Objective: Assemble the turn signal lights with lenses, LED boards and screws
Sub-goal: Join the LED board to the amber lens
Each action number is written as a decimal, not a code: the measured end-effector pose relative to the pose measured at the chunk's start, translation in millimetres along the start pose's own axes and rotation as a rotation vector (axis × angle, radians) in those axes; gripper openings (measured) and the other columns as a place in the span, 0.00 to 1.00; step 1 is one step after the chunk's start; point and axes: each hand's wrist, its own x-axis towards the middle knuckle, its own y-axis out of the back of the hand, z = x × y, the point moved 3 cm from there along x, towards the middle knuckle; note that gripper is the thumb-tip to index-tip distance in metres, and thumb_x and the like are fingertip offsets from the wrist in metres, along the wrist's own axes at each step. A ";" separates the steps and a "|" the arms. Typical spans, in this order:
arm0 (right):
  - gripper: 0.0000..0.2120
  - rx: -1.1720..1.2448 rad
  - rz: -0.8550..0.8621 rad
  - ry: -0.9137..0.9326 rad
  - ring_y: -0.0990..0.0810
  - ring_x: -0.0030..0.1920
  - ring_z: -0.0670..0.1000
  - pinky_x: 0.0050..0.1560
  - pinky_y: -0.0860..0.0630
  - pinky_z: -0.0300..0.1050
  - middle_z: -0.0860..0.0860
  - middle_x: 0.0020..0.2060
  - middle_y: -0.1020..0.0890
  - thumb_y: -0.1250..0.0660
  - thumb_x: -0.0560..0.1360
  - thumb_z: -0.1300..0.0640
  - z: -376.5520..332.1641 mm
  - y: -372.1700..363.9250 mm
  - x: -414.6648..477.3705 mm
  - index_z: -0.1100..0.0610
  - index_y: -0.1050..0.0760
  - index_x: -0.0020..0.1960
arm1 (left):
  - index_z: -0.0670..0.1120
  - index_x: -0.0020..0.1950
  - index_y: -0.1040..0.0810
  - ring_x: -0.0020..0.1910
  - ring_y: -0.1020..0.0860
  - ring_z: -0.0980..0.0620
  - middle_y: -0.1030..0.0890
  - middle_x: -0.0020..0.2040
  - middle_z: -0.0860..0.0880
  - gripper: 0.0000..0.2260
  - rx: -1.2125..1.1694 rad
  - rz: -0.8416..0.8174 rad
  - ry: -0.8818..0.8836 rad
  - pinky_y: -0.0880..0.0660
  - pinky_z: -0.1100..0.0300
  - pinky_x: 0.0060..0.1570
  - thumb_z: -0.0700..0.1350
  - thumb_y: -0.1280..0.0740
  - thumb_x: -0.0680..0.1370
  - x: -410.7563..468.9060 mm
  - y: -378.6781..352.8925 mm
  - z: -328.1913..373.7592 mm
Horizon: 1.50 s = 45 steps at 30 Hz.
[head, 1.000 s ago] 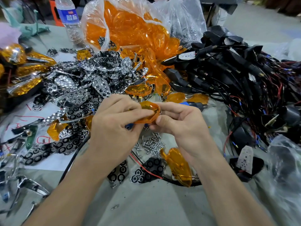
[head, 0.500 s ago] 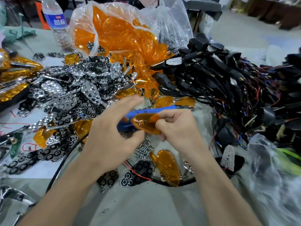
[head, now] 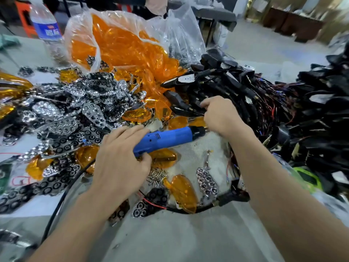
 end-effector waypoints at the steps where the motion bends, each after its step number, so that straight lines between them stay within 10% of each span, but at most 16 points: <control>1: 0.21 -0.075 -0.037 0.013 0.19 0.60 0.60 0.61 0.21 0.52 0.57 0.61 0.17 0.37 0.76 0.66 -2.7 -6.8 8.8 0.53 0.19 0.66 | 0.46 0.70 0.19 0.66 0.26 0.48 0.17 0.65 0.51 0.27 -0.012 0.013 0.027 0.36 0.51 0.72 0.38 0.25 0.70 0.7 1.4 -0.5; 13: 0.07 0.275 0.105 0.235 0.17 0.37 0.45 0.44 0.16 0.46 0.42 0.35 0.16 0.27 0.74 0.61 -74.5 6.9 -47.6 0.51 0.13 0.42 | 0.61 0.74 0.25 0.51 0.21 0.70 0.16 0.56 0.64 0.21 -0.434 0.061 0.367 0.25 0.58 0.58 0.55 0.31 0.80 9.7 8.3 -21.6; 19: 0.04 0.120 0.187 0.498 0.19 0.34 0.58 0.36 0.21 0.48 0.51 0.32 0.16 0.25 0.70 0.59 -118.6 -18.5 -142.6 0.51 0.15 0.40 | 0.52 0.57 0.20 0.46 0.13 0.49 0.13 0.48 0.46 0.07 -1.303 0.118 0.744 0.17 0.58 0.39 0.41 0.34 0.84 18.5 7.3 -35.5; 23: 0.07 0.120 -0.110 0.481 0.19 0.44 0.56 0.47 0.24 0.50 0.48 0.39 0.15 0.31 0.76 0.47 -122.3 -41.8 -161.3 0.49 0.20 0.51 | 0.43 0.61 0.18 0.50 0.13 0.45 0.12 0.50 0.43 0.14 -1.545 0.038 0.752 0.17 0.57 0.41 0.33 0.41 0.83 19.1 6.3 -37.4; 28: 0.10 0.606 0.029 0.246 0.25 0.30 0.43 0.32 0.31 0.35 0.41 0.27 0.20 0.28 0.75 0.47 -108.2 -31.0 -128.9 0.48 0.17 0.36 | 0.42 0.58 0.16 0.46 0.13 0.46 0.13 0.52 0.40 0.15 -1.431 -0.082 0.678 0.17 0.57 0.36 0.33 0.41 0.83 21.0 11.0 -40.1; 32: 0.05 0.935 -0.046 0.174 0.16 0.38 0.40 0.34 0.24 0.29 0.37 0.38 0.14 0.28 0.77 0.56 -119.0 -41.9 -101.4 0.46 0.17 0.46 | 0.47 0.54 0.12 0.39 0.15 0.47 0.13 0.46 0.43 0.16 -1.268 -0.117 0.573 0.18 0.56 0.36 0.31 0.35 0.79 17.7 5.1 -34.8; 37: 0.10 0.985 -0.098 0.155 0.13 0.46 0.52 0.50 0.16 0.58 0.45 0.41 0.12 0.30 0.75 0.62 -130.2 -65.4 -92.8 0.50 0.13 0.50 | 0.60 0.64 0.17 0.52 0.14 0.49 0.13 0.55 0.50 0.21 -1.050 -0.063 0.418 0.17 0.56 0.48 0.36 0.31 0.79 16.2 5.2 -40.1; 42: 0.08 1.101 -0.039 0.101 0.18 0.32 0.52 0.28 0.19 0.54 0.49 0.35 0.12 0.28 0.73 0.58 -122.5 -69.8 -93.2 0.46 0.12 0.44 | 0.60 0.63 0.16 0.40 0.15 0.46 0.13 0.52 0.45 0.20 -1.114 -0.126 0.374 0.18 0.52 0.36 0.41 0.32 0.76 15.7 3.2 -31.3; 45: 0.12 1.122 0.009 0.126 0.13 0.40 0.60 0.41 0.16 0.62 0.48 0.36 0.12 0.27 0.71 0.57 -118.4 -68.0 -93.1 0.40 0.13 0.40 | 0.60 0.62 0.15 0.48 0.14 0.50 0.12 0.53 0.47 0.20 -1.076 -0.124 0.361 0.17 0.50 0.48 0.42 0.31 0.74 16.5 2.1 -32.8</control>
